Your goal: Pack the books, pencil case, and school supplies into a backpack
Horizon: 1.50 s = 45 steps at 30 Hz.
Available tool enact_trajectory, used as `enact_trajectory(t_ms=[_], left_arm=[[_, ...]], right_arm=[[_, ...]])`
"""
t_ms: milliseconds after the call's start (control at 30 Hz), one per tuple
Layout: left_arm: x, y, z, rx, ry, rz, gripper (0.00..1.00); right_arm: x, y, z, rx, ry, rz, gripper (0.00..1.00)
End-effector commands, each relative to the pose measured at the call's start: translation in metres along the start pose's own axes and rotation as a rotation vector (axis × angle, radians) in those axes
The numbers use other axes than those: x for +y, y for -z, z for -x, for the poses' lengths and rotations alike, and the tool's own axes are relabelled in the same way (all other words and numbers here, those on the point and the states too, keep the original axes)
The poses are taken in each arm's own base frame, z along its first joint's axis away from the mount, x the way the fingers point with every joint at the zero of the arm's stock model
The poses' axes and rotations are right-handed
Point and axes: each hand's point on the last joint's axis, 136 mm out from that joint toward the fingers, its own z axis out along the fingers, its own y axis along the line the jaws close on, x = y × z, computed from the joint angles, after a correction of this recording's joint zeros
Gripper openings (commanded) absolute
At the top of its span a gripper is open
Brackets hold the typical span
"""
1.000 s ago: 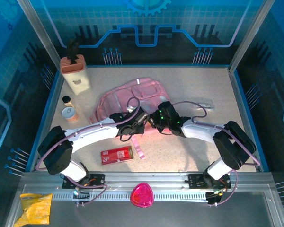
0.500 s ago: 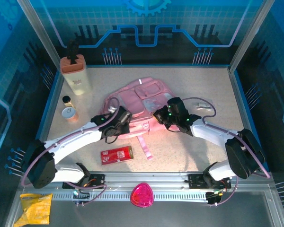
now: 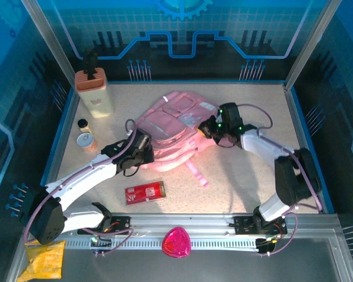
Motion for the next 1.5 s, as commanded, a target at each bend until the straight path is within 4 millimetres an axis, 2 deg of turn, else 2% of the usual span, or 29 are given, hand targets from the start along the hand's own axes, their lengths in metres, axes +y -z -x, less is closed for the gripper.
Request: enact_trajectory(t_ms=[0, 33, 67, 133, 200, 267, 333, 367, 433, 533, 733, 800, 833, 967, 1100, 1200, 1267, 1367, 1467], left_arm=[[-0.037, -0.002, -0.017, 0.053, -0.021, -0.058, 0.00], [-0.049, -0.004, -0.016, 0.049, -0.044, -0.062, 0.00], [-0.056, -0.005, -0.015, 0.045, -0.063, -0.059, 0.00], [-0.053, -0.012, -0.013, 0.052, -0.084, 0.015, 0.00], [-0.044, -0.015, -0.010, 0.044, -0.098, 0.082, 0.00], [-0.041, -0.016, -0.009, 0.039, -0.108, 0.094, 0.00], [-0.043, -0.018, -0.012, 0.049, -0.111, 0.079, 0.00], [-0.043, -0.018, -0.012, 0.053, -0.112, 0.080, 0.00], [-0.037, -0.018, -0.014, 0.054, -0.105, 0.103, 0.00], [-0.035, -0.019, -0.016, 0.048, -0.096, 0.094, 0.00], [-0.035, -0.029, -0.022, 0.076, -0.100, 0.104, 0.00], [-0.033, -0.033, -0.023, 0.078, -0.100, 0.110, 0.00], [-0.033, -0.035, -0.024, 0.084, -0.097, 0.108, 0.00], [-0.027, -0.039, -0.028, 0.096, -0.087, 0.127, 0.00], [-0.028, -0.034, -0.024, 0.070, -0.062, 0.101, 0.00], [-0.036, -0.024, -0.017, 0.049, -0.031, 0.057, 0.00], [-0.037, -0.016, -0.010, 0.025, -0.016, 0.053, 0.00], [-0.033, -0.004, 0.002, -0.021, 0.021, 0.044, 0.00], [-0.032, -0.001, 0.006, -0.033, 0.043, 0.018, 0.00]], right_arm=[[0.022, -0.002, 0.042, -0.074, 0.105, 0.040, 0.17], [0.024, 0.000, 0.041, -0.067, 0.114, 0.042, 0.28], [0.025, 0.004, 0.038, -0.062, 0.122, 0.043, 0.34], [0.024, 0.012, 0.018, -0.032, 0.145, 0.032, 0.49], [0.013, 0.018, -0.009, -0.002, 0.148, -0.005, 0.61], [0.006, 0.018, -0.039, 0.033, 0.126, 0.011, 0.63], [0.006, 0.012, -0.070, 0.077, 0.097, 0.041, 0.59], [-0.003, 0.008, -0.084, 0.099, 0.078, 0.029, 0.58], [-0.007, 0.002, -0.104, 0.119, 0.059, 0.024, 0.57], [-0.011, -0.008, -0.121, 0.106, 0.048, 0.006, 0.53], [0.005, -0.034, -0.121, 0.106, 0.059, 0.034, 0.42], [0.001, -0.037, -0.124, 0.105, 0.069, 0.004, 0.43], [0.013, -0.037, -0.122, 0.095, 0.082, 0.019, 0.42], [0.019, -0.031, -0.123, 0.095, 0.078, 0.037, 0.44], [0.021, -0.021, -0.125, 0.080, 0.077, 0.015, 0.46], [0.025, -0.015, -0.141, 0.123, 0.137, -0.027, 0.45], [0.020, -0.011, -0.148, 0.118, 0.149, -0.051, 0.50], [0.010, -0.020, -0.156, 0.133, 0.116, -0.054, 0.51], [0.013, -0.036, -0.160, 0.155, 0.101, -0.043, 0.48]])
